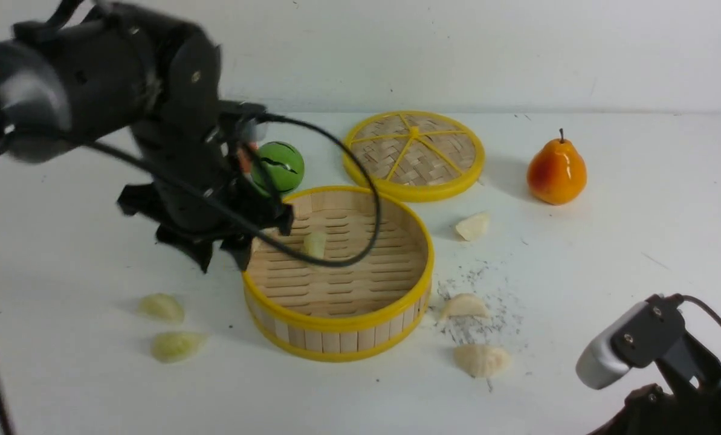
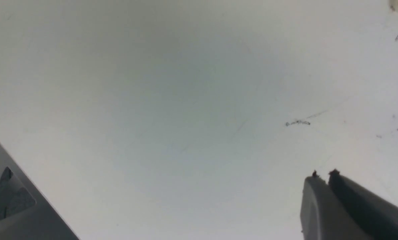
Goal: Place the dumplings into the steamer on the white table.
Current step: 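Reach for and grasp a dumpling on the table with the left gripper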
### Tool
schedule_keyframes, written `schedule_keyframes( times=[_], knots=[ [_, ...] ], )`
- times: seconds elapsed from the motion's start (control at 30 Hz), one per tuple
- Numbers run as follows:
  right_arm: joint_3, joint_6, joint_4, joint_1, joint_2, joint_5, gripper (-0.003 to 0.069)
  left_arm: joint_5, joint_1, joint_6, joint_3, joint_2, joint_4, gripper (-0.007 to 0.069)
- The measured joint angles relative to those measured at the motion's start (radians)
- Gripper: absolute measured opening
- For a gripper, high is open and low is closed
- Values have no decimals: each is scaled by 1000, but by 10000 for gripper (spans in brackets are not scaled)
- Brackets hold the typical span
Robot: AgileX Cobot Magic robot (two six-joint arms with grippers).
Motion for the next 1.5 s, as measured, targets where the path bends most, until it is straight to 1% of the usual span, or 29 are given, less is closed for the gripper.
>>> schedule_keyframes(
  times=[0.03, 0.1, 0.17, 0.2, 0.23, 0.27, 0.33, 0.43, 0.6, 0.73, 0.83, 0.9, 0.97, 1.0, 1.07, 1.17, 1.2, 1.23, 1.27, 1.3, 1.37, 1.43, 1.5],
  knots=[
    [0, -1, 7, 0, 0, 1, 41, -90, 34, -55, 93, -45, 0, 320],
    [0, -2, 14, 0, 0, 1, 41, -178, 77, -103, 196, -92, -1, 320],
    [0, -2, 20, 0, 0, 1, 41, -242, 113, -106, 288, -121, -1, 320],
    [0, -2, 20, 0, 0, 1, 41, -250, 114, -98, 293, -122, -1, 320],
    [0, -2, 24, 0, 0, 1, 41, -267, 115, -34, 325, -120, 3, 320],
    [0, -2, 25, 0, 0, 1, 41, -268, 115, -23, 330, -119, 3, 320],
    [0, -6, 27, 0, 0, -1, 41, -279, 114, 148, 340, -100, -2, 320],
    [0, -6, 27, 0, 0, -3, 42, -292, 114, 315, 341, -72, -5, 318],
    [0, -10, 27, 0, 0, -1, 48, -343, 114, 535, 341, 3, -7, 318],
    [0, -12, 27, 0, 0, 9, 51, -405, 114, 660, 341, 50, -4, 317],
    [0, -13, 27, 0, 0, 16, 51, -424, 114, 710, 341, 67, -2, 309],
    [0, -13, 27, 0, 0, 18, 55, -425, 114, 723, 341, 76, -1, 286],
    [0, -13, 27, 0, 0, 20, 57, -425, 114, 718, 339, 78, -1, 250],
    [0, -13, 29, 0, 0, 20, 58, -425, 114, 718, 339, 78, -1, 250],
    [0, -13, 35, 0, 0, 20, 61, -425, 114, 667, 339, 79, -1, 206],
    [0, -13, 35, 0, 0, 21, 62, -421, 114, 540, 335, 80, -3, 194],
    [0, -13, 35, 0, 0, 21, 62, -414, 114, 479, 331, 80, -6, 194],
    [0, -13, 35, 0, 0, 22, 62, -410, 114, 453, 329, 80, -7, 194],
    [0, -14, 35, 0, 0, 22, 62, -391, 114, 340, 320, 82, -14, 193],
    [0, -15, 35, 0, 0, 22, 63, -376, 114, 255, 314, 85, -17, 188],
    [0, -16, 37, 0, 0, 20, 65, -354, 115, 142, 300, 87, -22, 180],
    [0, -16, 38, 0, 0, 18, 68, -336, 115, 98, 291, 88, -26, 170],
    [0, -16, 38, 0, 0, 17, 71, -287, 115, 74, 261, 90, -42, 147]
  ],
)
